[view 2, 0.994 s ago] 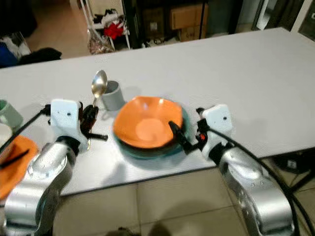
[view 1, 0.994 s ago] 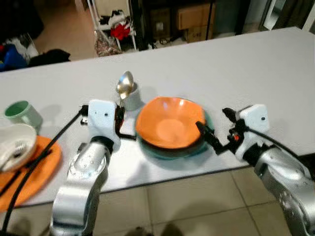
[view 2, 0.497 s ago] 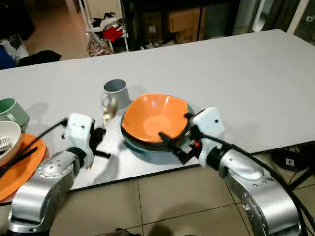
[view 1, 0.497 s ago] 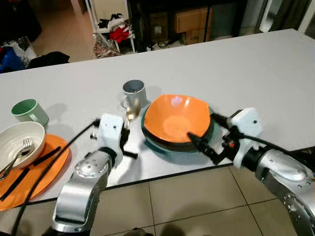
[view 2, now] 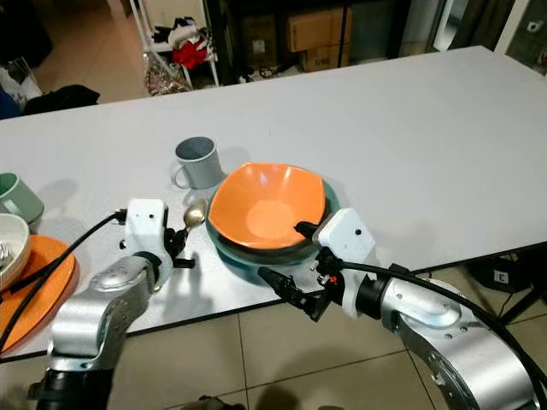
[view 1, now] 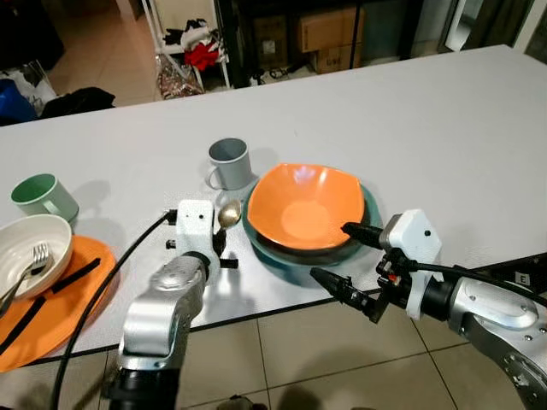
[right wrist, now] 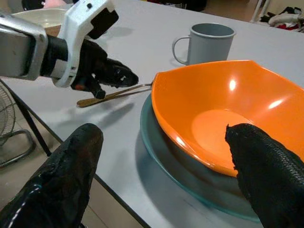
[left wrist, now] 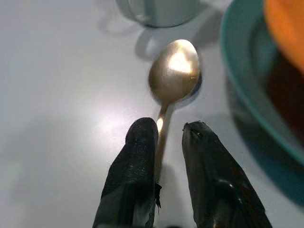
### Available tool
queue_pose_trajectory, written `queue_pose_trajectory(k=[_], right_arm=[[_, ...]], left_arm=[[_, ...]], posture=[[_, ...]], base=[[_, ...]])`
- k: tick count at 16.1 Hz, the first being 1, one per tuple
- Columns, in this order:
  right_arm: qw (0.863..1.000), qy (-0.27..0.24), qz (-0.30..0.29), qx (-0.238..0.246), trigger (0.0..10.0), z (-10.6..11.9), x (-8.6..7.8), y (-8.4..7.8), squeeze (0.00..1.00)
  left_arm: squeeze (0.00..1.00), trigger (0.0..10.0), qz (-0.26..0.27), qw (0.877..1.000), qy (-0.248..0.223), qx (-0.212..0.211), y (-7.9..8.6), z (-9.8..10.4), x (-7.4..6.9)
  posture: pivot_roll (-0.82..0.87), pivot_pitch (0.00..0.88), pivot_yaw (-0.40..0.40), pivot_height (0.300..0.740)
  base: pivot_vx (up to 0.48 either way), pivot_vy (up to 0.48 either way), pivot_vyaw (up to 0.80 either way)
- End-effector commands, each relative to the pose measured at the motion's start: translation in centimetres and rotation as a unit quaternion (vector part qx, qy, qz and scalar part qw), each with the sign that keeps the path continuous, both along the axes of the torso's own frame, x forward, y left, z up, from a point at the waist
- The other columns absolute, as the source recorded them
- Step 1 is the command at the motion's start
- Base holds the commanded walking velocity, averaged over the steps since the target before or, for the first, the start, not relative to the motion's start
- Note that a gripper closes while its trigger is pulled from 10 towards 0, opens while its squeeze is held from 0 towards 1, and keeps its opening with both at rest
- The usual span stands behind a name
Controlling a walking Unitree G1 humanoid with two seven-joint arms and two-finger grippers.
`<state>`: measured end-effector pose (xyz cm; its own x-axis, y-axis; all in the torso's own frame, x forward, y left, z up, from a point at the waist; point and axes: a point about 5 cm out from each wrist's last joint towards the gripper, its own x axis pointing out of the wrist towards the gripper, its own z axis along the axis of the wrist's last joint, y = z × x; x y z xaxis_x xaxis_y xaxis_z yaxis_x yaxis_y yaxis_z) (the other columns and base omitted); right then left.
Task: Setting the table
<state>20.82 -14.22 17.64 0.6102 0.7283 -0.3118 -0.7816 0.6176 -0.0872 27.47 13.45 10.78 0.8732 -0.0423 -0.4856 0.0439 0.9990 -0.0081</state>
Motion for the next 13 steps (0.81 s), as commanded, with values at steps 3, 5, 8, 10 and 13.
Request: queue_pose_trajectory(k=[3,5,8,10,13], right_arm=[[1.0,-0.005,0.014,-0.002,10.0,0.5,-0.4,0.1,0.0],[1.0,-0.002,0.016,-0.002,10.0,0.4,-0.5,0.1,0.0],[1.0,0.004,0.021,0.003,10.0,0.2,-0.8,0.4,0.0],[1.0,0.004,0.024,0.001,10.0,0.1,-0.8,0.5,0.0],[1.0,0.002,0.029,0.001,10.0,0.1,-0.8,0.6,0.0]], left_arm=[[0.0,10.0,0.002,1.0,-0.025,0.006,0.1,0.7,0.3],[0.0,10.0,-0.028,0.998,-0.062,0.011,-0.4,1.6,0.4],[1.0,10.0,-0.085,0.994,-0.07,0.008,-0.4,1.5,0.1],[1.0,10.0,-0.133,0.989,-0.058,0.026,0.0,1.1,0.3],[0.91,10.0,-0.169,0.982,-0.042,0.068,1.6,0.4,1.2]], posture=[[-0.14,0.027,0.131,0.74],[-0.14,0.024,0.131,0.74],[-0.14,0.016,0.138,0.74],[-0.14,0.011,0.14,0.74],[-0.14,0.007,0.147,0.74]], base=[[0.0,0.0,0.0],[0.0,0.0,0.0],[0.0,0.0,0.0],[0.0,0.0,0.0],[0.0,0.0,0.0]])
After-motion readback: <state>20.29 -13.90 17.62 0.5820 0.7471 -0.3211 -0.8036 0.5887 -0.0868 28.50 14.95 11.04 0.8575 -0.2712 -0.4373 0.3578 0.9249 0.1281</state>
